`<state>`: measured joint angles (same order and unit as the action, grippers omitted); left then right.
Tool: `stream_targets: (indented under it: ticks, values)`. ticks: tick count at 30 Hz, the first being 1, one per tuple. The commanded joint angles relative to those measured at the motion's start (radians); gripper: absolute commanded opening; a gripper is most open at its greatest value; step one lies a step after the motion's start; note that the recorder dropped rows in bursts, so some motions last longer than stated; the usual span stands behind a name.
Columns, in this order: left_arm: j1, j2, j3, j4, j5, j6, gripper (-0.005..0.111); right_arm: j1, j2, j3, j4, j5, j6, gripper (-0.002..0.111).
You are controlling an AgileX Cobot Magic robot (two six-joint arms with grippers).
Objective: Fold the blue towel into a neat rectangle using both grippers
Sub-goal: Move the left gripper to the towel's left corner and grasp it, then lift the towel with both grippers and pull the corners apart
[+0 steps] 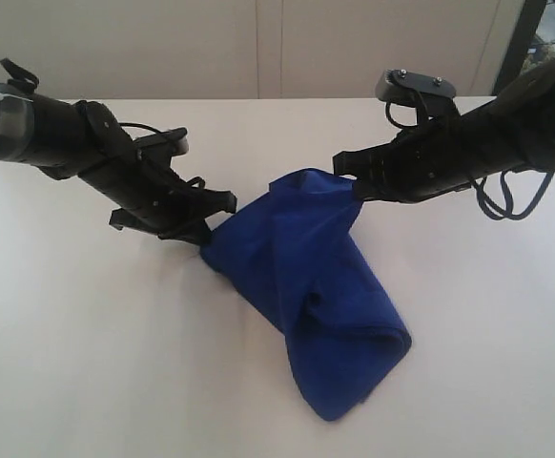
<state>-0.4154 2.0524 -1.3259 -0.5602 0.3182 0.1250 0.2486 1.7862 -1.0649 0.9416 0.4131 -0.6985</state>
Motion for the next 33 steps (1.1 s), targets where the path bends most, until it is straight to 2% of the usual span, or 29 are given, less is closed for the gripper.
stream_targets:
  ticks: [1,5,8,15,22,31,33]
  values:
    - [0.016,-0.074,0.010,0.090,0.095,0.066,0.000,-0.001,-0.034,-0.004,-0.001,-0.026,-0.002,0.000]
    - [0.060,-0.182,0.010,0.165,0.173,0.104,0.000,-0.001,-0.098,-0.004,-0.014,-0.020,-0.002,0.000]
    - [0.103,-0.274,0.010,0.180,0.244,0.169,0.000,-0.001,-0.158,-0.004,-0.092,0.004,0.003,0.000]
    - [0.167,-0.465,0.010,0.230,0.412,0.279,0.000,-0.001,-0.306,-0.004,-0.399,0.160,0.181,0.000]
    - [0.174,-0.640,0.010,0.326,0.579,0.272,0.000,-0.001,-0.456,-0.004,-0.647,0.363,0.349,0.000]
    - [0.174,-0.857,0.010,0.463,0.889,0.147,0.000,-0.001,-0.730,-0.004,-0.746,0.599,0.442,0.000]
    - [0.174,-0.923,0.010,0.465,0.903,0.135,0.000,-0.001,-0.807,-0.004,-0.750,0.664,0.445,0.000]
